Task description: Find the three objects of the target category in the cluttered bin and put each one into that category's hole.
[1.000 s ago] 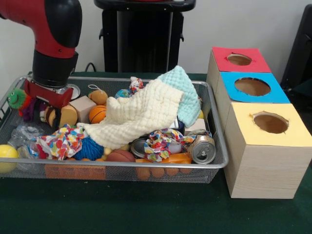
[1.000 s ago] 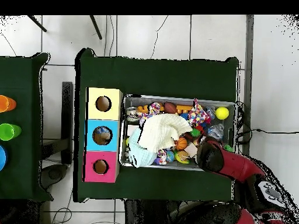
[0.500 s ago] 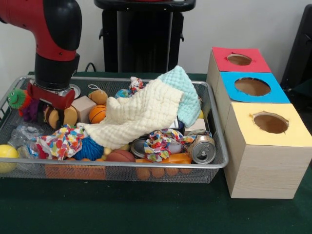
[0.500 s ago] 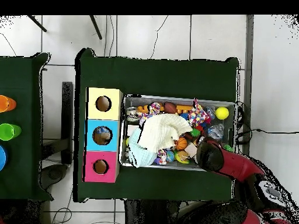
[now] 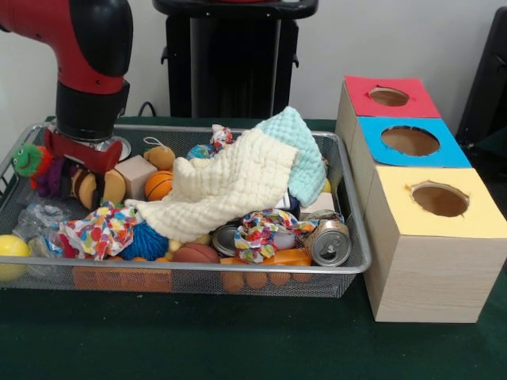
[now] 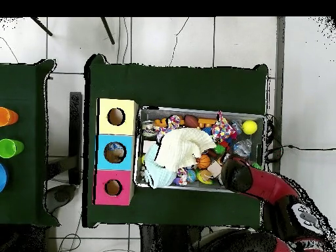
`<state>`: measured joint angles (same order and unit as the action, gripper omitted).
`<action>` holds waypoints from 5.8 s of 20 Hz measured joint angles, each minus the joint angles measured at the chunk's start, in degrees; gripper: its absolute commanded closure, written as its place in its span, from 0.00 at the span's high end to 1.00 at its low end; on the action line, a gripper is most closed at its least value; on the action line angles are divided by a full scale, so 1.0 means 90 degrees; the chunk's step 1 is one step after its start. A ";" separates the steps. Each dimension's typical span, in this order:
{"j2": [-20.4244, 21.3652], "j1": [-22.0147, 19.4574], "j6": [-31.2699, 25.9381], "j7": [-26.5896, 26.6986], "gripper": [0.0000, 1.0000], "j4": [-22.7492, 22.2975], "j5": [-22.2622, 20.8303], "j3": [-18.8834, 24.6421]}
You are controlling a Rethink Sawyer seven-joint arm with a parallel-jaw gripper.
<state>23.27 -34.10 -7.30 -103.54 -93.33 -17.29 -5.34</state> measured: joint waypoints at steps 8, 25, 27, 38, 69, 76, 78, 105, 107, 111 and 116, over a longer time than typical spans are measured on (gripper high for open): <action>0.0497 -0.0162 -0.1282 0.0000 1.00 0.0008 -0.0001 0.0174; -0.0102 -0.0276 -0.2694 0.0000 1.00 0.1419 -0.0067 0.0617; -0.0162 -0.0277 -0.2784 0.0000 1.00 0.1546 -0.0088 0.0673; -0.0263 -0.0319 -0.2895 0.0000 1.00 0.1840 -0.0104 0.0915; -0.0211 -0.0401 -0.3948 0.0000 1.00 0.2532 -0.0110 0.0955; -0.0196 -0.0401 -0.4256 0.0000 1.00 0.2720 -0.0110 0.1012; -0.0184 -0.0401 -0.4387 0.0000 1.00 0.2762 -0.0110 0.1035; -0.0156 -0.0358 -0.4857 0.0000 1.00 0.3129 -0.0112 0.1468; -0.0193 -0.0356 -0.4857 0.0000 1.00 0.3129 -0.0112 0.1495; -0.0287 -0.0356 -0.4857 0.0000 1.00 0.3130 -0.0114 0.1530; -0.0441 -0.0357 -0.4830 0.0000 1.00 0.3130 -0.0128 0.1584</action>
<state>19.30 -37.31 -50.78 -103.54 -65.16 -18.44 8.91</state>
